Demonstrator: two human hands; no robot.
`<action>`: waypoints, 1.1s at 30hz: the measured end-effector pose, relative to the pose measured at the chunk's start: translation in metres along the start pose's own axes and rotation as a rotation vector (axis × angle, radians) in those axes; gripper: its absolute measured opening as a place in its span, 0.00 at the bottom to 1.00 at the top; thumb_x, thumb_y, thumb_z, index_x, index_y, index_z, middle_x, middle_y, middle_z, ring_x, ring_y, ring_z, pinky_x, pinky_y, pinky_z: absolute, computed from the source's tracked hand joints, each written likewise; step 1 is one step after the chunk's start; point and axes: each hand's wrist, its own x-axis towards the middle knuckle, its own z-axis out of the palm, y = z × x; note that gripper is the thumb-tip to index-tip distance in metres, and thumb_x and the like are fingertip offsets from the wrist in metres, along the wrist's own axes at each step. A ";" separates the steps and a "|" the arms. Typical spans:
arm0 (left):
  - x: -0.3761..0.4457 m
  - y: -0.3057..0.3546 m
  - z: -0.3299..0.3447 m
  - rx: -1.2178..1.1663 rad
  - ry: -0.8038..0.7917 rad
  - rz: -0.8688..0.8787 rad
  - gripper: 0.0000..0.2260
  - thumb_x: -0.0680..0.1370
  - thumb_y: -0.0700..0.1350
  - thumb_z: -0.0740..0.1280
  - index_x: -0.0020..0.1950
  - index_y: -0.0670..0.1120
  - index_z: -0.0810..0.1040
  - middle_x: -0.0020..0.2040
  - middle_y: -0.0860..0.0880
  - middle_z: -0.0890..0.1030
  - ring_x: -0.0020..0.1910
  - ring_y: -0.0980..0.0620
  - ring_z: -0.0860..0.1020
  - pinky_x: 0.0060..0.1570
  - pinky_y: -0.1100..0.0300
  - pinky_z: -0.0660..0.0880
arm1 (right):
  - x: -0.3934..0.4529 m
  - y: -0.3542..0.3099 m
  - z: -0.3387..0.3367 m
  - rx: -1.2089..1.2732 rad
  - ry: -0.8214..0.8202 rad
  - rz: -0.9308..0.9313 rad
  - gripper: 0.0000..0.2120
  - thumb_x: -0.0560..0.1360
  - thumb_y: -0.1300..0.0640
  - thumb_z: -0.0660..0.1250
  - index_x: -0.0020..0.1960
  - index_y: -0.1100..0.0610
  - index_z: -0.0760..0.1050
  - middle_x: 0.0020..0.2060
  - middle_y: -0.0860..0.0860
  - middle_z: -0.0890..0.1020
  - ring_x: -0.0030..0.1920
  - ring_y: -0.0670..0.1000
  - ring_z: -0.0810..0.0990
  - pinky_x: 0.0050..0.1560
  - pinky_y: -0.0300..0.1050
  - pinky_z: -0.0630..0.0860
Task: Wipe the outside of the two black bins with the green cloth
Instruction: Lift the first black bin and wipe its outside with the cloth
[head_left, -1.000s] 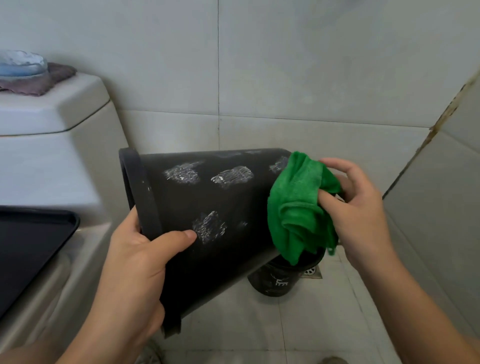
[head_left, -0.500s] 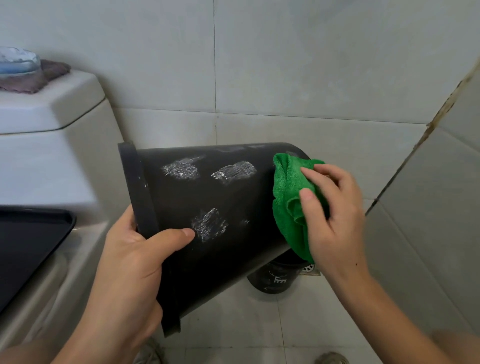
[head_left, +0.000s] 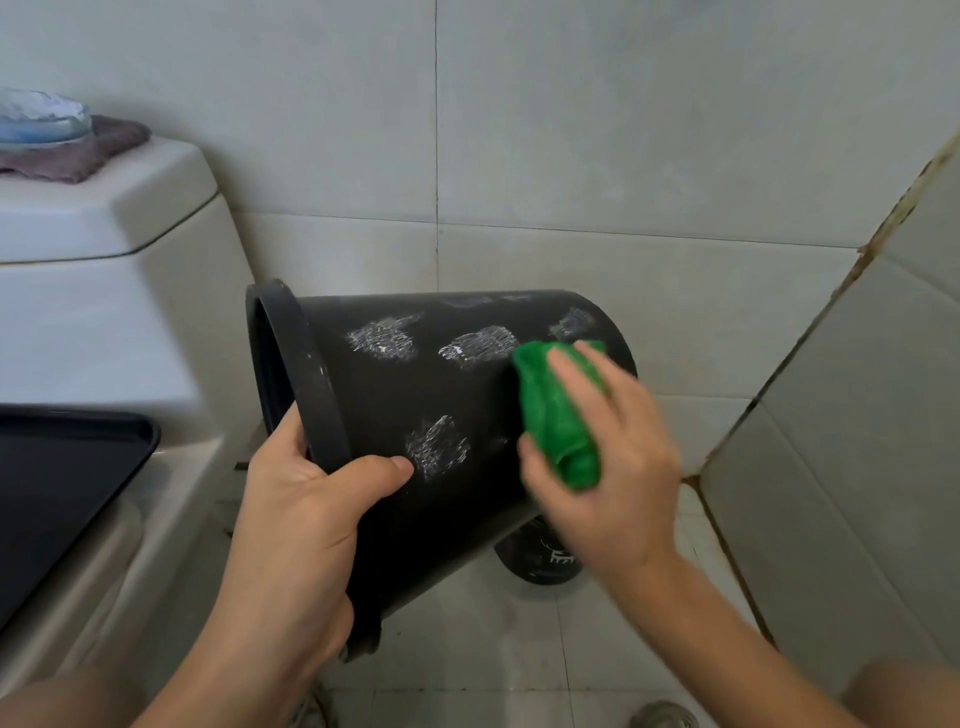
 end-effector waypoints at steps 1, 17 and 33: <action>0.001 -0.001 -0.001 -0.016 0.000 0.003 0.17 0.62 0.29 0.66 0.44 0.47 0.83 0.41 0.44 0.86 0.40 0.45 0.84 0.39 0.58 0.81 | -0.011 -0.010 0.003 0.005 -0.010 -0.113 0.26 0.71 0.49 0.68 0.68 0.52 0.72 0.66 0.59 0.76 0.65 0.61 0.75 0.69 0.47 0.69; 0.004 -0.002 0.001 -0.108 -0.010 -0.010 0.13 0.69 0.40 0.70 0.53 0.45 0.81 0.49 0.44 0.86 0.49 0.45 0.84 0.47 0.53 0.80 | -0.009 -0.010 0.007 0.032 -0.033 -0.371 0.22 0.74 0.51 0.66 0.67 0.53 0.71 0.65 0.58 0.76 0.65 0.63 0.75 0.68 0.53 0.71; -0.003 -0.017 0.012 -0.002 0.007 -0.029 0.09 0.69 0.49 0.68 0.47 0.51 0.83 0.45 0.48 0.86 0.46 0.50 0.85 0.44 0.57 0.80 | -0.023 -0.028 0.008 0.146 -0.131 -0.293 0.25 0.71 0.54 0.67 0.67 0.54 0.73 0.65 0.55 0.77 0.68 0.58 0.73 0.69 0.53 0.70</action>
